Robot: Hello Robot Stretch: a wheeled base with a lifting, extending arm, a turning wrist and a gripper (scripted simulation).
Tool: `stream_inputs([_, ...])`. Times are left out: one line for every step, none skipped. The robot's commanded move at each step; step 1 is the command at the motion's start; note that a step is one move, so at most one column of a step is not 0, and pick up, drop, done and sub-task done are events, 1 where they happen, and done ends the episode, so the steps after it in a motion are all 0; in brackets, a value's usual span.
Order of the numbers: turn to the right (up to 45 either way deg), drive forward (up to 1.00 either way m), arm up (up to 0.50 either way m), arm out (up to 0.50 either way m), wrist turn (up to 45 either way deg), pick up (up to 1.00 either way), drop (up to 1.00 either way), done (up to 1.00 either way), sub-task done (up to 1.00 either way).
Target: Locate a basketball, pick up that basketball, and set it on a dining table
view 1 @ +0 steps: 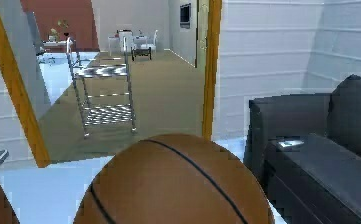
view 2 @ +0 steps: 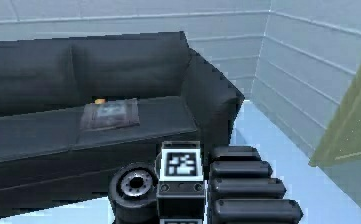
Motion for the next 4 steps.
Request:
stream_inputs([-24.0,0.00,0.00,0.00,0.0,0.00,0.00,0.00,0.00])
stream_inputs([33.0,0.00,0.00,0.00,0.0,0.00,0.00,0.00,0.00])
stream_inputs([-45.0,0.00,0.00,0.00,0.0,0.00,0.00,0.00,0.00])
stream_inputs([-3.0,0.00,0.00,0.00,0.0,0.00,0.00,0.00,0.00])
